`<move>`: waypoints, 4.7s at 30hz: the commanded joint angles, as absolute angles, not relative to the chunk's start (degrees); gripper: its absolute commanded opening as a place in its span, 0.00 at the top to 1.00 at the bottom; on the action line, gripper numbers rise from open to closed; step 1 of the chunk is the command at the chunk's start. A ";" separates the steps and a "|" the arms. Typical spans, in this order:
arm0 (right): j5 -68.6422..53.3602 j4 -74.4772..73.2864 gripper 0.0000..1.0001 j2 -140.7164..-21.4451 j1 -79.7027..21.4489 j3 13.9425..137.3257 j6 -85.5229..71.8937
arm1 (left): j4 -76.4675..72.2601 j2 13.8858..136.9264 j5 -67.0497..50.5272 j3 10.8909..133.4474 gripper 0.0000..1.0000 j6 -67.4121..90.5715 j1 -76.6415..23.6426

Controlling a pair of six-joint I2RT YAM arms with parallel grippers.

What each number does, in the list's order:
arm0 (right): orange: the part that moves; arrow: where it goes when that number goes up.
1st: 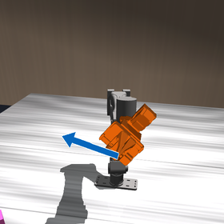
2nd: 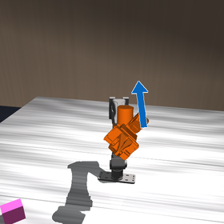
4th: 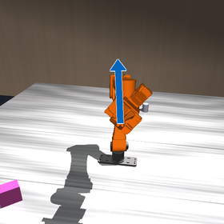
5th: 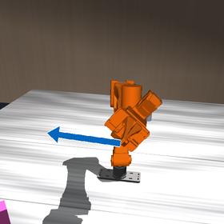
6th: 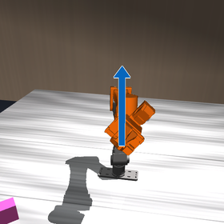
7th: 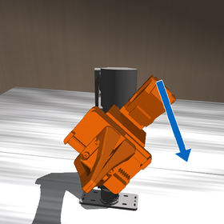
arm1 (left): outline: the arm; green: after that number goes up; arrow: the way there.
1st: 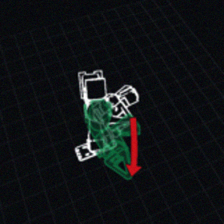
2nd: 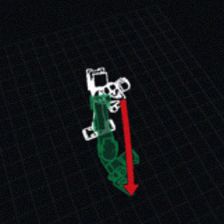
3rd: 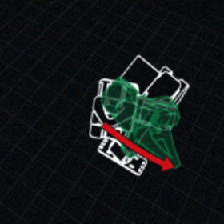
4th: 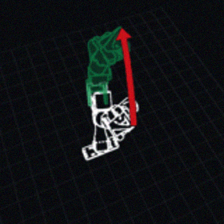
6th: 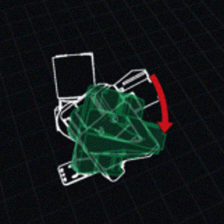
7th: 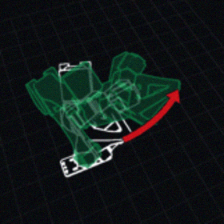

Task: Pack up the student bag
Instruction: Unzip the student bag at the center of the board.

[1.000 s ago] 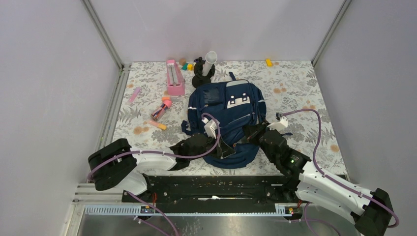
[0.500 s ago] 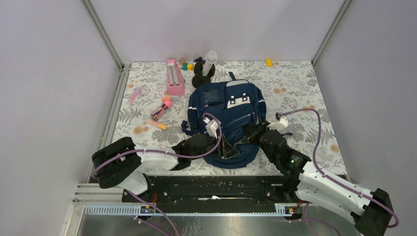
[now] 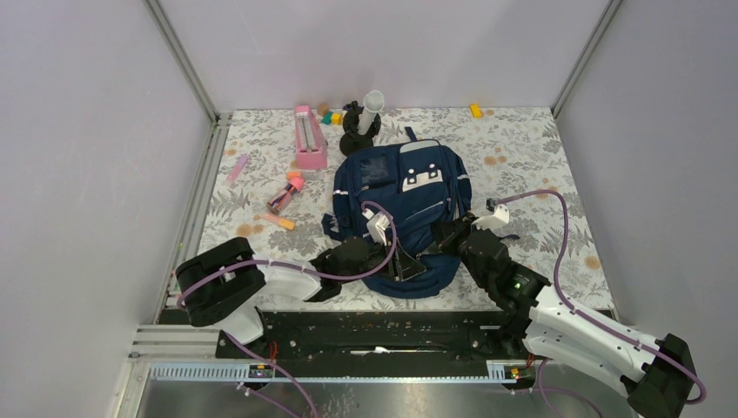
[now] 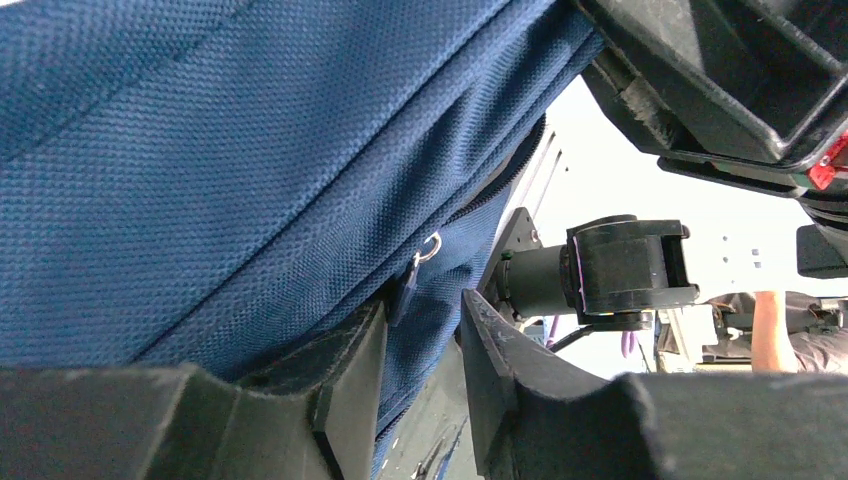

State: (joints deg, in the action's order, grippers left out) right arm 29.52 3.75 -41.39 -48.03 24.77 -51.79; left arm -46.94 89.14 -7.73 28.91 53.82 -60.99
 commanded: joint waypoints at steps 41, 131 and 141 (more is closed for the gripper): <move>44.06 5.89 1.00 -35.06 -46.93 26.42 -47.49 | -35.91 82.81 7.41 21.53 1.00 61.92 -58.52; 31.69 -1.67 1.00 -31.81 -46.91 31.73 -47.53 | 4.66 109.22 -13.74 78.75 1.00 7.95 -23.73; 32.19 -0.52 1.00 -32.93 -46.92 32.66 -47.26 | 5.67 112.00 -12.59 83.17 1.00 8.66 -23.73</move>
